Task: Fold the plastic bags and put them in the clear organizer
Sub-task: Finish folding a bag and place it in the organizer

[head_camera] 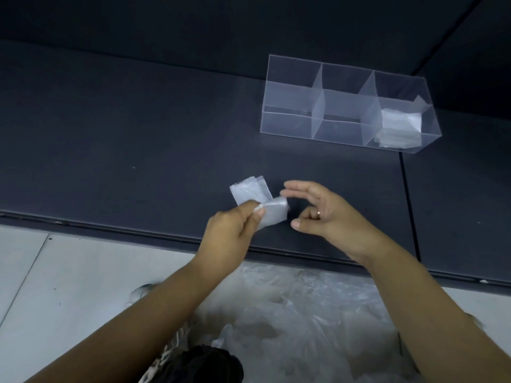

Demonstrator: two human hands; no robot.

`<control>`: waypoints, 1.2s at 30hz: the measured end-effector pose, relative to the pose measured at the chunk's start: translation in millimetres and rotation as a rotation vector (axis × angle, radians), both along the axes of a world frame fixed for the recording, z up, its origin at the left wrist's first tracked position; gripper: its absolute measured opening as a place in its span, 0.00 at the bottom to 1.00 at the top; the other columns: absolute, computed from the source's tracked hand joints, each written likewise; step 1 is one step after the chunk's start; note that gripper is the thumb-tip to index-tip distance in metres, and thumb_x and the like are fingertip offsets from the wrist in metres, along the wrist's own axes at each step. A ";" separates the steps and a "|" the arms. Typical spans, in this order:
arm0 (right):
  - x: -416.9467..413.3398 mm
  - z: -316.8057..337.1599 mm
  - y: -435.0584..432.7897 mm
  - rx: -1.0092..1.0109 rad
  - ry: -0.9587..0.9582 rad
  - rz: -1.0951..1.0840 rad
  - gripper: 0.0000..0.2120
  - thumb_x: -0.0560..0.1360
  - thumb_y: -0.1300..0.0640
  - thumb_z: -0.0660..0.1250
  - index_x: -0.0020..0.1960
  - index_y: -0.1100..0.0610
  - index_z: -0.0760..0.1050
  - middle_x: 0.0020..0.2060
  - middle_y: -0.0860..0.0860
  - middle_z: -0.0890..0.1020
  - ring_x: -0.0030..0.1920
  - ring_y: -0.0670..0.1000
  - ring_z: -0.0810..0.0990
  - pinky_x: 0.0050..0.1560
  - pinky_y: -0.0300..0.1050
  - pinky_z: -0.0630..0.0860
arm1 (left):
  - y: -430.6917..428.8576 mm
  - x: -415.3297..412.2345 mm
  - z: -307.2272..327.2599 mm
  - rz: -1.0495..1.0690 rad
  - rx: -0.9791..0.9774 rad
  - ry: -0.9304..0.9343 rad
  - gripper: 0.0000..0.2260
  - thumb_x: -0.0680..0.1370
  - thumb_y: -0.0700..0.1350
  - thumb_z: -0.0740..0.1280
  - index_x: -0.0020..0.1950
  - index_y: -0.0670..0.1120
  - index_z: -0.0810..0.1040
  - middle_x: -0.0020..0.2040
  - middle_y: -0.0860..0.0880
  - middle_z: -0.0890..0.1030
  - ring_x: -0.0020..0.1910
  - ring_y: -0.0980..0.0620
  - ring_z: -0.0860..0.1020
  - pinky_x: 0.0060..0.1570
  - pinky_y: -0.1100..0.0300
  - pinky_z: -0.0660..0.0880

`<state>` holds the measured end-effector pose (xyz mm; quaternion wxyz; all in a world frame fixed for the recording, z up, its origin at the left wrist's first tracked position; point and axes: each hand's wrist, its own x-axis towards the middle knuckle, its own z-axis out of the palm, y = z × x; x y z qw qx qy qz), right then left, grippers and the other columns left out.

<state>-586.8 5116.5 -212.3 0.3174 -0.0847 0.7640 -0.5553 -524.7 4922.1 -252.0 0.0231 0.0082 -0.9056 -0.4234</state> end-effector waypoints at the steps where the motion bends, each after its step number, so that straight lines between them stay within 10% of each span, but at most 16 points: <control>1: -1.4 -4.1 -5.4 -0.003 -0.009 0.002 0.25 0.73 0.69 0.70 0.65 0.49 0.72 0.58 0.44 0.80 0.36 0.46 0.75 0.46 0.35 0.76 | -1.7 -5.0 -0.2 0.031 0.117 -0.054 0.14 0.82 0.51 0.57 0.40 0.46 0.73 0.31 0.47 0.73 0.31 0.51 0.72 0.34 0.54 0.73; 5: -6.2 -18.6 -27.5 0.096 0.023 -0.077 0.13 0.73 0.63 0.72 0.52 0.48 0.78 0.42 0.46 0.85 0.30 0.44 0.77 0.32 0.34 0.73 | -6.2 -22.2 0.4 0.203 0.585 -0.283 0.10 0.82 0.45 0.59 0.49 0.46 0.80 0.43 0.45 0.81 0.42 0.49 0.80 0.41 0.52 0.82; 12: -14.5 -27.9 -49.4 0.242 0.067 -0.284 0.06 0.71 0.61 0.73 0.38 0.52 0.79 0.30 0.46 0.83 0.21 0.42 0.74 0.28 0.33 0.71 | -9.3 -37.0 6.2 0.436 0.740 -0.443 0.11 0.83 0.41 0.57 0.45 0.45 0.77 0.42 0.42 0.82 0.34 0.51 0.83 0.31 0.59 0.79; 19: -20.5 -24.0 -59.8 0.366 0.093 -0.267 0.11 0.71 0.62 0.72 0.32 0.50 0.78 0.28 0.46 0.81 0.23 0.42 0.75 0.33 0.39 0.73 | -14.5 -27.7 2.8 0.067 -0.353 0.375 0.11 0.77 0.40 0.61 0.52 0.41 0.82 0.51 0.44 0.82 0.50 0.42 0.80 0.51 0.52 0.76; 24: -18.7 -21.2 -64.6 0.411 0.148 -0.260 0.11 0.71 0.61 0.71 0.32 0.49 0.78 0.29 0.44 0.80 0.32 0.46 0.79 0.40 0.46 0.79 | -18.1 -22.3 -23.7 -0.185 -0.714 -0.041 0.24 0.83 0.54 0.48 0.78 0.49 0.52 0.79 0.52 0.53 0.78 0.49 0.47 0.73 0.47 0.39; 30: 5.7 -38.3 -63.2 0.605 0.440 -0.219 0.12 0.68 0.47 0.75 0.46 0.49 0.78 0.47 0.46 0.73 0.51 0.47 0.73 0.52 0.42 0.62 | -23.5 -19.9 -24.3 -0.169 -0.753 -0.105 0.33 0.78 0.65 0.38 0.79 0.50 0.47 0.79 0.51 0.51 0.78 0.47 0.47 0.74 0.45 0.41; 36: 12.9 -45.2 -54.2 0.603 0.600 -0.271 0.03 0.75 0.56 0.70 0.48 0.51 0.81 0.47 0.46 0.75 0.51 0.48 0.73 0.49 0.38 0.56 | -25.8 -21.0 -25.0 -0.194 -0.775 -0.151 0.37 0.72 0.70 0.36 0.76 0.51 0.34 0.79 0.52 0.42 0.77 0.48 0.39 0.74 0.45 0.37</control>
